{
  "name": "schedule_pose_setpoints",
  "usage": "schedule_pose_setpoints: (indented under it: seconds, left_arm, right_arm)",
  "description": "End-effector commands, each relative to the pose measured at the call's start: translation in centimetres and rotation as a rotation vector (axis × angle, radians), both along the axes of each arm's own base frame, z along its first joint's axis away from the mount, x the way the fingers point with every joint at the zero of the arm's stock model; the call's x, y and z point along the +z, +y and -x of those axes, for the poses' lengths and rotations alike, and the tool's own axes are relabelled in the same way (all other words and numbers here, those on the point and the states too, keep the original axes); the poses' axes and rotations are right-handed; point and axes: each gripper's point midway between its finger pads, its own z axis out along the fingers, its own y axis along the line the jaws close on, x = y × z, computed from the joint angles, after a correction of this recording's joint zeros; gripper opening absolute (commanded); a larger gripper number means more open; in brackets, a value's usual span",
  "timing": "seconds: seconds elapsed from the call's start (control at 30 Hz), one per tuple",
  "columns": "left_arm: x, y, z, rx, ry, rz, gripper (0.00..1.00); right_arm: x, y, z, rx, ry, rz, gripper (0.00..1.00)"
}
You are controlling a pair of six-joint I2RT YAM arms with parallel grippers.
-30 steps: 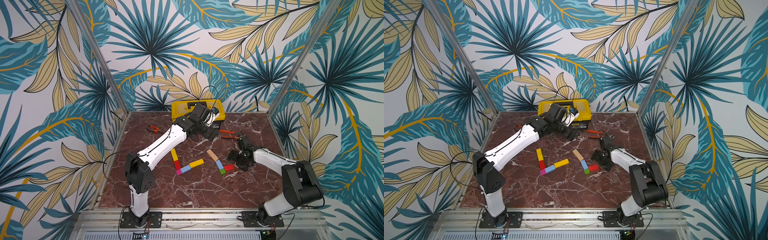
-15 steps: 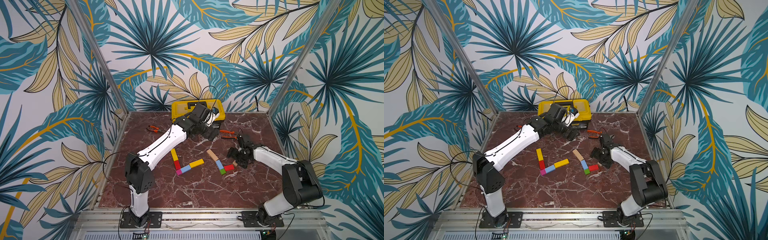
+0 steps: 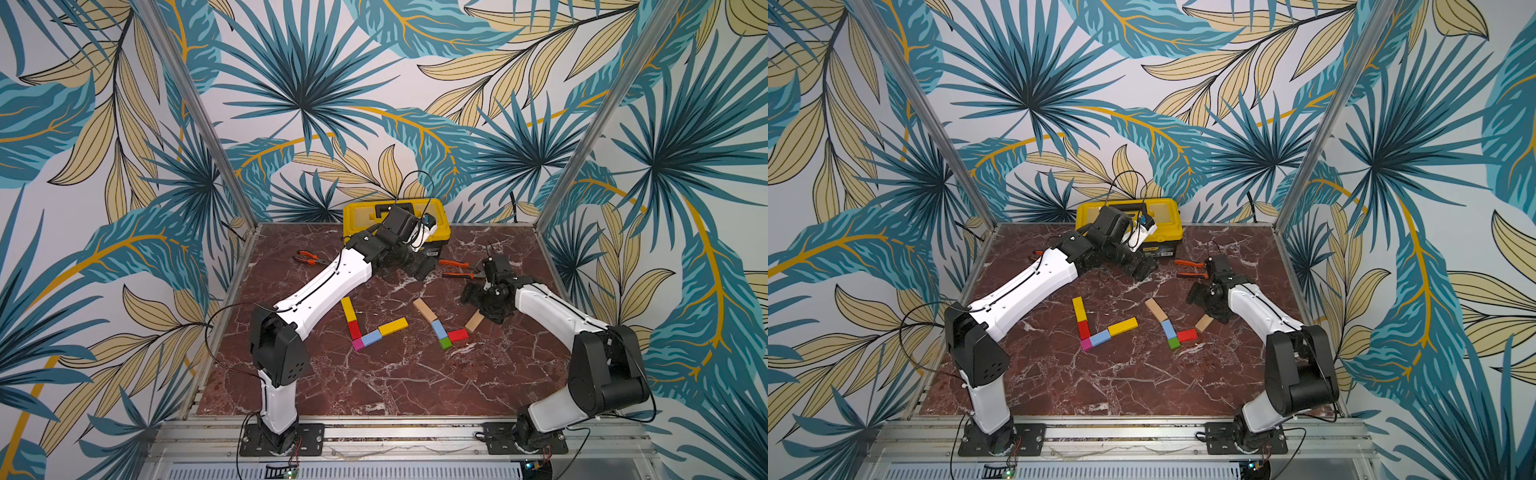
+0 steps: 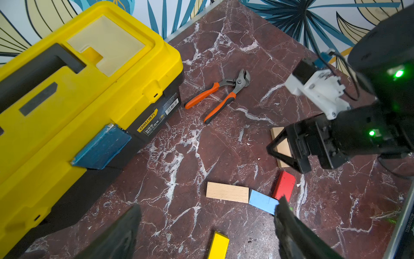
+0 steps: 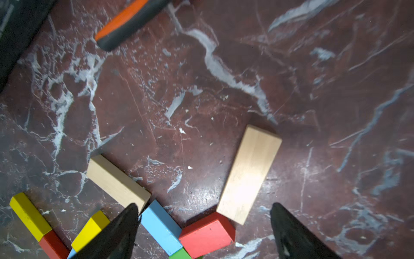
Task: Assemble the letter v with building blocks
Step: Adjust the building block at the center of the board.
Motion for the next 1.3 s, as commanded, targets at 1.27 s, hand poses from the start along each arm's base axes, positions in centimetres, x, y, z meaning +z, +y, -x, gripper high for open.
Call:
schedule_pose_setpoints:
  seconds: [1.27]
  left_arm:
    - [1.5,1.3,0.1,0.011,-0.031,0.012,0.95]
  right_arm:
    - [-6.2,-1.0,-3.6,0.069,0.146,-0.027,0.94]
